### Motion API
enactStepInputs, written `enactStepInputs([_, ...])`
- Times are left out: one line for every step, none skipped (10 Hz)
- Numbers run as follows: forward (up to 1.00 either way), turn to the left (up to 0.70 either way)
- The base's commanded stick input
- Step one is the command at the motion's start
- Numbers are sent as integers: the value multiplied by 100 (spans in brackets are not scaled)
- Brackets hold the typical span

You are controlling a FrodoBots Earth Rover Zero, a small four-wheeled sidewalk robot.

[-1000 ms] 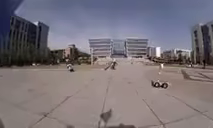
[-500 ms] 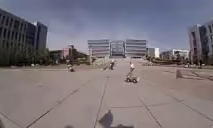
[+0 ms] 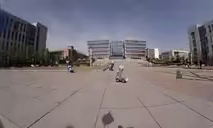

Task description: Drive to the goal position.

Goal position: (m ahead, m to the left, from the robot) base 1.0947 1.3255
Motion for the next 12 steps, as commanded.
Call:
enactStepInputs([100,0])
enactStepInputs([100,0])
enactStepInputs([100,0])
enactStepInputs([100,0])
enactStepInputs([100,-23])
enactStepInputs([100,-40])
enactStepInputs([100,-40])
enactStepInputs([100,-35])
enactStepInputs([100,-13])
enactStepInputs([100,0])
enactStepInputs([100,0])
enactStepInputs([100,0])
